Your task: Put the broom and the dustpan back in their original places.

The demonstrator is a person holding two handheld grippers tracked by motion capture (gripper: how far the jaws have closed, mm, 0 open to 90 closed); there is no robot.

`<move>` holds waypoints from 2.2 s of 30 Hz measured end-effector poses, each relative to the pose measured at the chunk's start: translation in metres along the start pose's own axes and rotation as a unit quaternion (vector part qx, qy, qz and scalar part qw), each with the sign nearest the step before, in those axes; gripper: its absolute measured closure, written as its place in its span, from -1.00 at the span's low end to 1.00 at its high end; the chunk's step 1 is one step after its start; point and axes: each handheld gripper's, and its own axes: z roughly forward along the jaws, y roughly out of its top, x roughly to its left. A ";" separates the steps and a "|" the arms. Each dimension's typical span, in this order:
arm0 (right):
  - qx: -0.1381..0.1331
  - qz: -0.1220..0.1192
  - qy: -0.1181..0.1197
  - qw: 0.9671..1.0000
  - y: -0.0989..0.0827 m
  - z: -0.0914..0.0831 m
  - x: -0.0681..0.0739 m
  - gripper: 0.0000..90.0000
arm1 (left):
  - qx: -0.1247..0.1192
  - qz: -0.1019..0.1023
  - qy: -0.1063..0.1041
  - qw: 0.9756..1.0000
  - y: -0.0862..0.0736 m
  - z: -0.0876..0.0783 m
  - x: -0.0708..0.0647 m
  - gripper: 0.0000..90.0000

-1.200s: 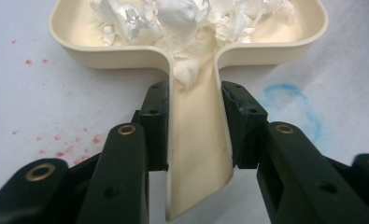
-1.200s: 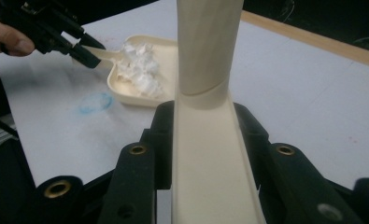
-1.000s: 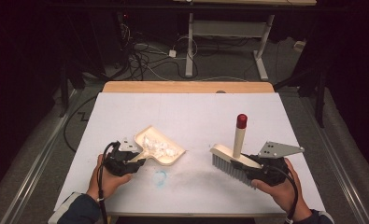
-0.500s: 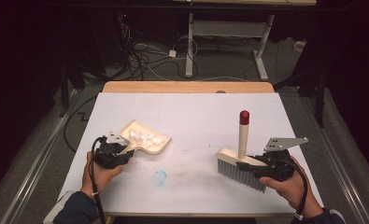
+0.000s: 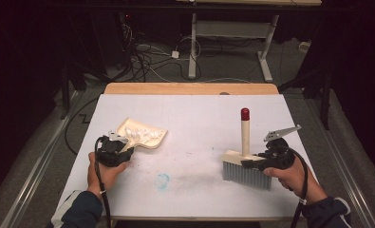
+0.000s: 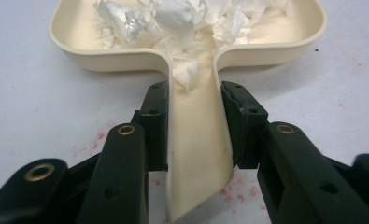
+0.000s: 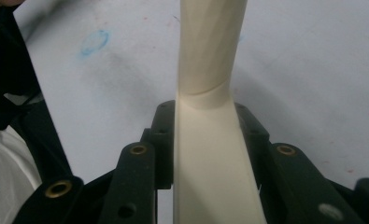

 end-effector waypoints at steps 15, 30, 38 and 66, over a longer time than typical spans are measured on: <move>0.038 0.025 -0.002 0.999 0.027 0.022 -0.038 0.32 | 0.012 -0.014 -0.013 1.000 0.003 0.013 -0.020 0.26; -0.006 0.059 -0.152 0.987 0.030 0.010 -0.067 0.28 | -0.060 0.079 -0.021 0.995 -0.006 -0.013 -0.024 -0.20; -0.030 0.052 -0.227 0.972 0.020 0.027 -0.066 0.37 | -0.115 0.099 -0.039 0.988 -0.025 -0.036 -0.020 -0.46; -0.108 0.058 -0.287 0.950 0.012 0.040 -0.061 0.17 | -0.112 0.178 -0.044 0.977 -0.055 -0.052 -0.039 -0.55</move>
